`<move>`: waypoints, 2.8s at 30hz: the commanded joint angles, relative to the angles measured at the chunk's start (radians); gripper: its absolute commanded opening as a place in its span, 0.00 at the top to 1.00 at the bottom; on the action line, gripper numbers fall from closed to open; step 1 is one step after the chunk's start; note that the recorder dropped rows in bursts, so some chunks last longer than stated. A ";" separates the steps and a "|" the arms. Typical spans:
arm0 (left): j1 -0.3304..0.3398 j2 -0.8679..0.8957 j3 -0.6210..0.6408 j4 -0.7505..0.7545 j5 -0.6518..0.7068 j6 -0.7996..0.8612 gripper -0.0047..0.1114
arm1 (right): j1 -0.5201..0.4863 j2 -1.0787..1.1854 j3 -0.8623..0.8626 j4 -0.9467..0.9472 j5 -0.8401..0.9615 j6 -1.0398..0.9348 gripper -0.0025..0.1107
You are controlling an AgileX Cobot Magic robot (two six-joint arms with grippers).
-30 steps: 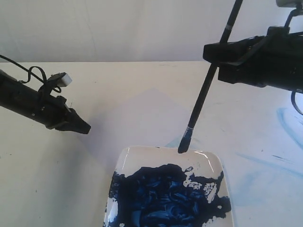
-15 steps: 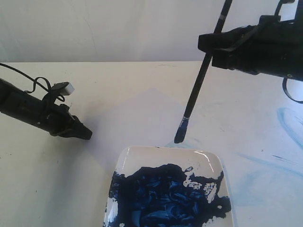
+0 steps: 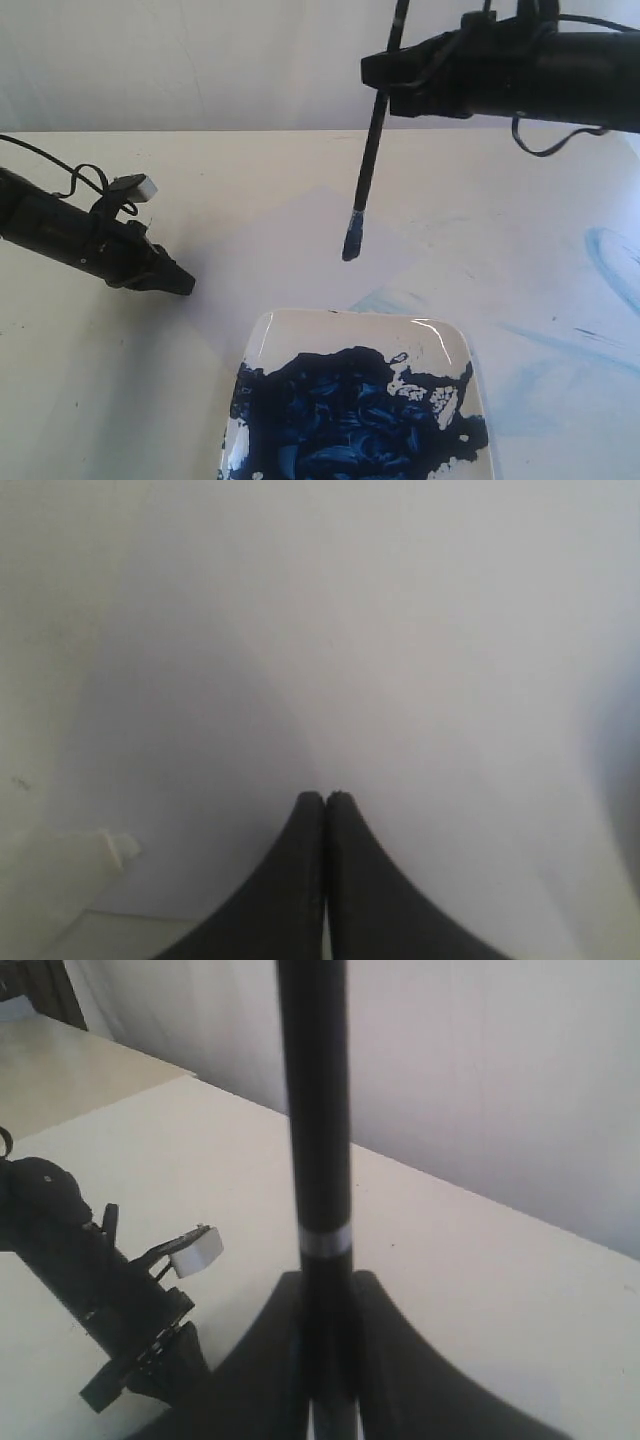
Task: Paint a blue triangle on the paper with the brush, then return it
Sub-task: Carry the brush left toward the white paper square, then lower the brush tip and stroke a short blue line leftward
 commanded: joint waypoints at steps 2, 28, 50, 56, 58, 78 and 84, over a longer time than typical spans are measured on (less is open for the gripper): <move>0.001 0.002 -0.004 -0.004 -0.002 0.005 0.96 | 0.064 0.174 -0.145 0.002 0.016 -0.206 0.98; 0.001 0.002 -0.004 -0.004 -0.002 0.005 0.96 | 0.240 0.489 -0.563 0.002 -0.199 0.053 0.98; 0.001 0.002 -0.004 -0.004 -0.004 0.005 0.96 | 0.240 0.535 -0.578 0.002 -0.198 0.070 0.98; 0.001 0.002 -0.004 -0.004 -0.004 0.005 0.96 | 0.240 0.535 -0.576 0.002 -0.213 0.070 0.98; 0.001 0.002 -0.004 -0.004 -0.004 0.005 0.96 | 0.240 0.535 -0.576 0.002 -0.231 0.070 0.98; 0.001 0.002 -0.004 -0.004 -0.006 0.005 0.96 | 0.240 0.560 -0.576 0.002 -0.333 0.089 0.98; 0.001 0.002 -0.004 -0.004 -0.006 0.005 0.96 | 0.240 0.558 -0.576 0.002 -0.389 0.086 0.98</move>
